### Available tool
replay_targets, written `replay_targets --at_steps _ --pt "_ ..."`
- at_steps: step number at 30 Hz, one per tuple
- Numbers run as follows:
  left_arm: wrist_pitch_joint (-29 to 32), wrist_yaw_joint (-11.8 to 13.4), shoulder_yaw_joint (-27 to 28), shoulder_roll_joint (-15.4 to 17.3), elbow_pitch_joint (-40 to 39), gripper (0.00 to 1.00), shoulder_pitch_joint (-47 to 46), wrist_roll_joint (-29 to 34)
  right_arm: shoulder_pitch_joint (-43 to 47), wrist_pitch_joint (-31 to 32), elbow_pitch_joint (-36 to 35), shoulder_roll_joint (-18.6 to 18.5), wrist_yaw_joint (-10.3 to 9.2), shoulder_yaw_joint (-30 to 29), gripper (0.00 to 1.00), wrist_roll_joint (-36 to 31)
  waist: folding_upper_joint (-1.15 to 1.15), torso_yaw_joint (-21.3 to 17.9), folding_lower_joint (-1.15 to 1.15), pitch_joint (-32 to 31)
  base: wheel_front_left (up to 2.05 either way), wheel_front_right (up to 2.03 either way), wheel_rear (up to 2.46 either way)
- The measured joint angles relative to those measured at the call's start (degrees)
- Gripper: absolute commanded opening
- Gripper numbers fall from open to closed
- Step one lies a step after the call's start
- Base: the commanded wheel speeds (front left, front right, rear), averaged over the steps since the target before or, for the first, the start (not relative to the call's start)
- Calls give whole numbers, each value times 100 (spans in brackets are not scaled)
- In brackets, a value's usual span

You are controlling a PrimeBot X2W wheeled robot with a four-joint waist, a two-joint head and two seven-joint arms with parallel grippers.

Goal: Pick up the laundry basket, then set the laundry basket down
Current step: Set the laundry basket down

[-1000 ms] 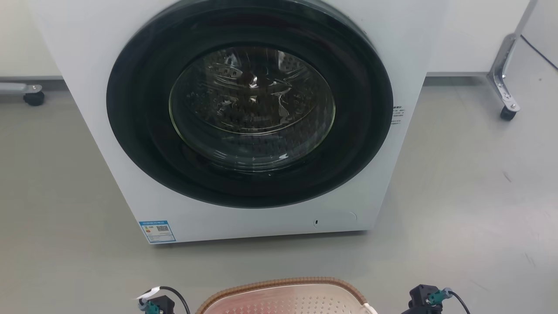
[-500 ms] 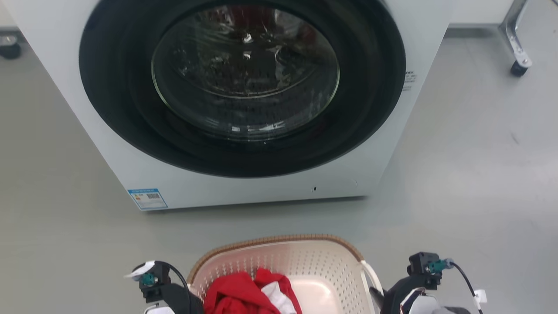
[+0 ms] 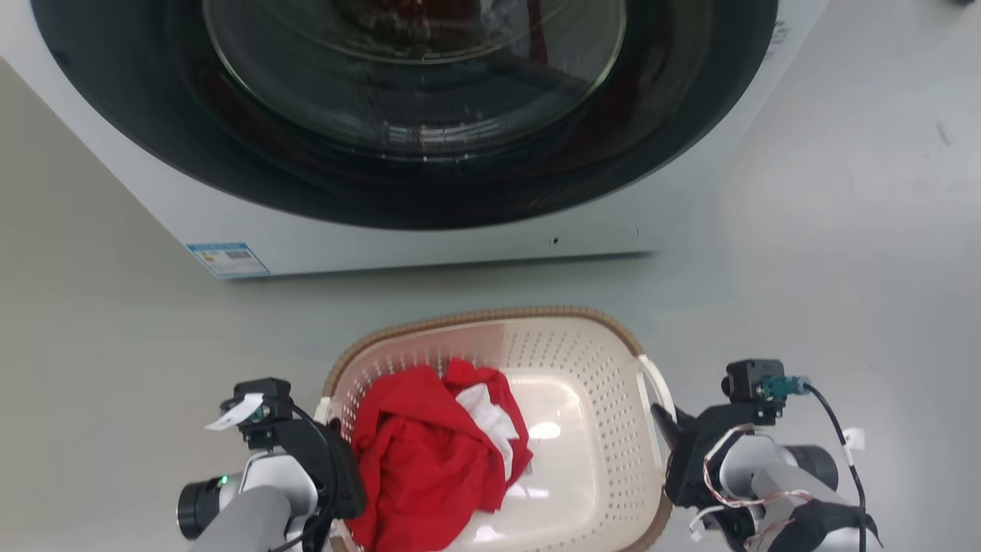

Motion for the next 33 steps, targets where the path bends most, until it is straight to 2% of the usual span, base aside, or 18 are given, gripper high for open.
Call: replay_targets --at_steps 19,33 --pt "-595 0 11 178 -174 0 -1170 137 -1171 -535 -146 -73 -156 54 0 -183 0 3 0 1704 0 0 0" --pt "-1049 -2 -11 310 -264 0 -1875 360 -1803 -864 -151 -70 -354 60 0 -307 0 -44 -1 2858 0 0 0"
